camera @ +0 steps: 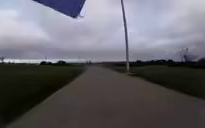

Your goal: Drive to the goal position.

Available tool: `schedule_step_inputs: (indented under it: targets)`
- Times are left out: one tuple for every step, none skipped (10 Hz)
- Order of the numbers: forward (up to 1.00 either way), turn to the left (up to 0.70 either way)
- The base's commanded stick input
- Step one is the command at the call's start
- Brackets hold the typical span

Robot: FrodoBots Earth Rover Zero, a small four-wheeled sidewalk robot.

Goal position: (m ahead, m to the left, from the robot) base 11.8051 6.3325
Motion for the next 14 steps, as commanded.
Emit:
schedule_step_inputs:
  targets:
    - [0.85,0.0]
    - [0.85,0.0]
    - [0.85,-0.16]
    - [0.85,-0.12]
    - [0.85,0.0]
    - [0.85,0.0]
    - [0.85,0.0]
    - [0.85,-0.08]
    - [0.85,-0.16]
    - [0.85,-0.02]
    - [0.85,-0.01]
    - [0.85,0.0]
    - [0.85,0.0]
    - [0.85,-0.12]
